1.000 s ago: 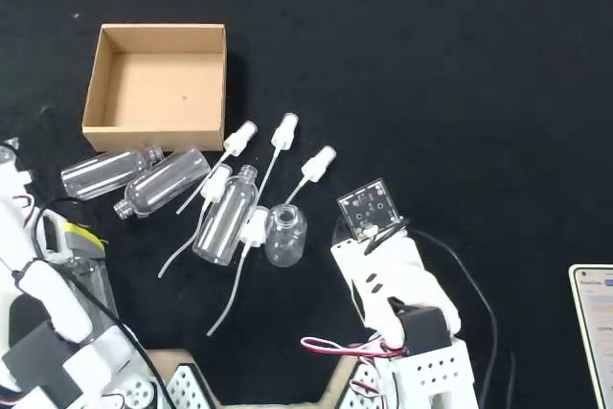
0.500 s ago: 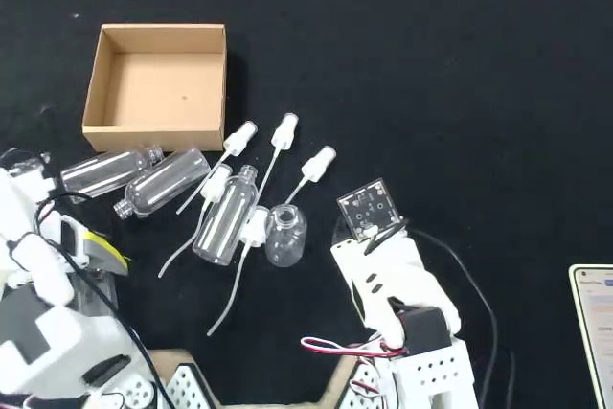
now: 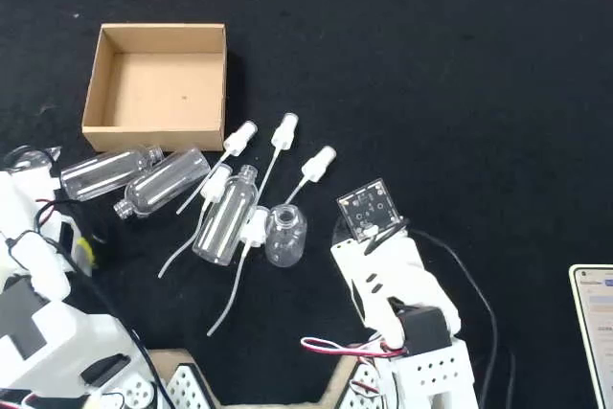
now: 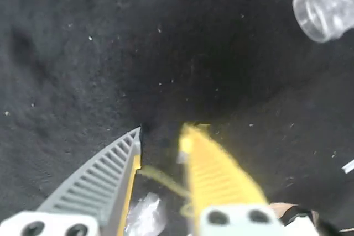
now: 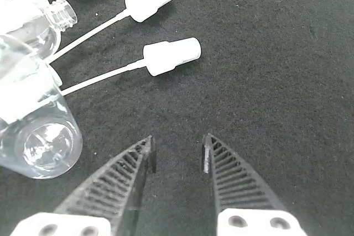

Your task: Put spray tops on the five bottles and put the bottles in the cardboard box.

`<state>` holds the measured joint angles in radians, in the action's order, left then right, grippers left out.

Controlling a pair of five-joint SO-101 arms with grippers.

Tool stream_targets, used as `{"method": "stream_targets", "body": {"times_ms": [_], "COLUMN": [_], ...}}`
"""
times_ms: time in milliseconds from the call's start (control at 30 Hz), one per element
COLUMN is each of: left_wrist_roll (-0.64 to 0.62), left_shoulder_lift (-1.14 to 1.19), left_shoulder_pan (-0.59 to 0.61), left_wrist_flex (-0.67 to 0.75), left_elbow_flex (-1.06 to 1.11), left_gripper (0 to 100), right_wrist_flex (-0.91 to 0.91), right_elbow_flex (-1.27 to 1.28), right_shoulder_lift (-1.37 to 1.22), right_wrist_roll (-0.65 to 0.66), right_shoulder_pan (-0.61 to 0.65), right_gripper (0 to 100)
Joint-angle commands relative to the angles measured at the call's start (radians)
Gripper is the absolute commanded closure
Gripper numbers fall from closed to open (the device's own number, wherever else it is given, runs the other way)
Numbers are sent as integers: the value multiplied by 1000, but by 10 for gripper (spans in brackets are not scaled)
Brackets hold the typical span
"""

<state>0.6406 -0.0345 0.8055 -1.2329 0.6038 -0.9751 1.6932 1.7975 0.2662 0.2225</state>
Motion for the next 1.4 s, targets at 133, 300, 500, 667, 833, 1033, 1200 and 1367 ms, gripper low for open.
{"method": "stream_targets", "body": {"times_ms": [133,300,500,667,833,1033,1200,1367], "left_wrist_roll": [112,172,675,1059,1303,1580,1665,1672], "left_shoulder_lift": [-2,-6,-78,-161,-227,-396,-509,-609], "left_shoulder_pan": [183,252,306,447,558,664,704,702], "left_wrist_flex": [9,-14,-428,-454,-374,-477,-473,-384], "left_elbow_flex": [-166,-308,-489,-351,-197,-173,-76,82], "left_gripper": [938,789,751,758,757,698,688,690], "right_wrist_flex": [-5,-5,-5,-5,-5,-5,-5,-5], "right_elbow_flex": [-8,-8,-8,-8,-8,-8,-8,-8], "right_shoulder_lift": [94,93,93,94,93,93,93,93], "right_wrist_roll": [6,6,6,6,6,6,6,6], "right_shoulder_pan": [9,9,9,9,9,9,9,9], "right_gripper": [853,853,853,853,853,853,853,853]}}
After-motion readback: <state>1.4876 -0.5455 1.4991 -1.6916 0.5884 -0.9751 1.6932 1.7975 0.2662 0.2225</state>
